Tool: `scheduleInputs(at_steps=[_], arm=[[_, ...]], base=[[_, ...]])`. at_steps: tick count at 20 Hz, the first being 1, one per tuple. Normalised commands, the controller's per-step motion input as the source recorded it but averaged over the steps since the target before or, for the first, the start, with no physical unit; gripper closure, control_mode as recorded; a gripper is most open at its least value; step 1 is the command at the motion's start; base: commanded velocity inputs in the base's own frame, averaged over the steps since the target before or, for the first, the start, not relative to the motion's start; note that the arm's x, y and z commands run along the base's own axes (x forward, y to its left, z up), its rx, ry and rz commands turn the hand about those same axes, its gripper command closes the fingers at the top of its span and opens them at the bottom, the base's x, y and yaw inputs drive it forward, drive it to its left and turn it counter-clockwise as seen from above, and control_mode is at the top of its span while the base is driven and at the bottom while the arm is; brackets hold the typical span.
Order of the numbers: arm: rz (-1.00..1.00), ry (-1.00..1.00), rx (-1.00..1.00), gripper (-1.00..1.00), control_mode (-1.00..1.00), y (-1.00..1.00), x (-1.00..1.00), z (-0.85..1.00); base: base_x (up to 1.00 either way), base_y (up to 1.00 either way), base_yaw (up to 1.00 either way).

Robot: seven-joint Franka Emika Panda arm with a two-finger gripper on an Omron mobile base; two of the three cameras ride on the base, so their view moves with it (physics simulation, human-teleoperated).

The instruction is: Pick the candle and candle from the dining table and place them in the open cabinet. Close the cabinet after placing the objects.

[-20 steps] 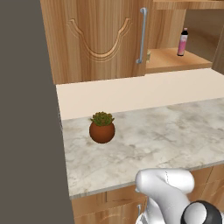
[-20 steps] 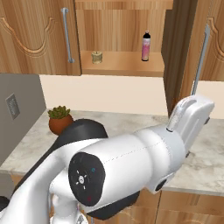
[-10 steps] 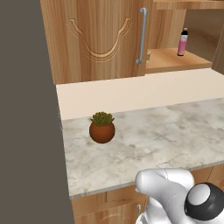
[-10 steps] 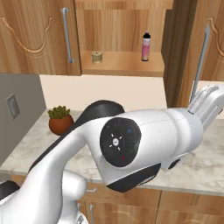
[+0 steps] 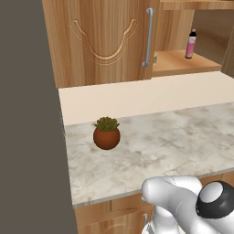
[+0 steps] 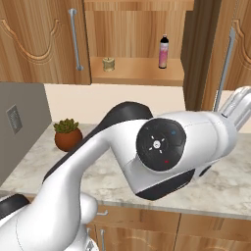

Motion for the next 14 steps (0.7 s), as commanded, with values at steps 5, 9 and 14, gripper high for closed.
scheduleInputs(at_steps=[5, 9, 14], arm=[[0.19, 0.0, 0.0, -1.0, -1.0, 0.0, 0.13, -0.09], [0.18, 0.0, 0.0, -1.0, -1.0, 0.0, 0.17, -0.04], [0.17, 0.0, 0.0, -1.0, -1.0, -0.01, 0.21, 0.0]], base=[[0.0, 0.0, 0.0], [0.0, 0.0, 0.0], [0.0, 0.0, 0.0]])
